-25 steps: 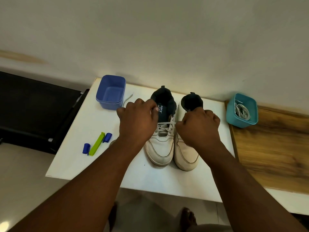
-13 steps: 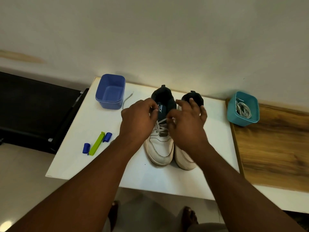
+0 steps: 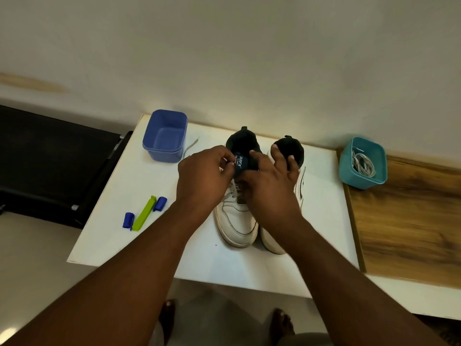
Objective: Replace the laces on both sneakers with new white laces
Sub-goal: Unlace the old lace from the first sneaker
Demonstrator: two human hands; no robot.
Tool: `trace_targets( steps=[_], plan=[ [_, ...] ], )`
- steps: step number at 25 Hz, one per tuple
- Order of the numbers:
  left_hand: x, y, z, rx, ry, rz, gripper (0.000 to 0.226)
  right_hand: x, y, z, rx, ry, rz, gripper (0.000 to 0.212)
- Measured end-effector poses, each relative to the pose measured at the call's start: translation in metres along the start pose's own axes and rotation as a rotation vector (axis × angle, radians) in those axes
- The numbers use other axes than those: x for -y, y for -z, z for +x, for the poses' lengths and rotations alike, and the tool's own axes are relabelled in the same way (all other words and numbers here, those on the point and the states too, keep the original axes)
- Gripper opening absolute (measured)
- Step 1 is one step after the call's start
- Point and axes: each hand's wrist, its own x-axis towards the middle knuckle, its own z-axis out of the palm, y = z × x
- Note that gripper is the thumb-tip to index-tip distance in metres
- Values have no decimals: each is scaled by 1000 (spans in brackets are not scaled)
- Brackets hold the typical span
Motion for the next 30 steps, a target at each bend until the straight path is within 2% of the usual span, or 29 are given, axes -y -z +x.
trace_targets(
  steps=[2,4,7,9,11,13,16,18,19,21,24,25,26,29,30],
  plan=[
    [0,0,0,-20,-6,-4,18,-16,16,2,-97,-123,14,16],
    [-1,0,-1,-34,-5,-14,17,-34,35,2,-147,-272,-99,20],
    [-2,0,-2,-48,-5,-21,15,-48,45,-1,36,-440,-333,29],
    [-1,1,-2,-41,4,-33,15,-54,44,-3,106,-488,-411,32],
    [0,1,-2,-37,13,-35,16,-60,45,-2,68,-497,-445,32],
    [0,0,-1,-35,16,-47,16,-58,40,1,-31,-447,-314,29],
    [-1,-2,0,-27,30,-69,16,-28,20,3,-76,-141,33,30],
    [1,-1,0,-20,45,-69,17,-9,3,2,-13,11,51,18],
    [1,-1,1,-18,52,-75,18,-4,-2,2,17,26,39,14],
    [3,0,0,-23,54,-92,17,-7,3,4,19,-18,24,15],
    [4,-1,1,-32,42,-104,16,-33,31,8,-154,-216,-106,25],
    [3,-2,1,-34,29,-98,16,-45,45,11,-162,-284,-173,30],
    [3,-3,1,-39,6,-75,17,-54,59,12,-78,-324,-237,33],
    [0,-6,-1,1,-68,104,18,-53,69,6,345,-347,-333,29],
    [-2,-6,-2,63,-87,173,18,-49,63,2,361,-337,-335,26]
  ],
)
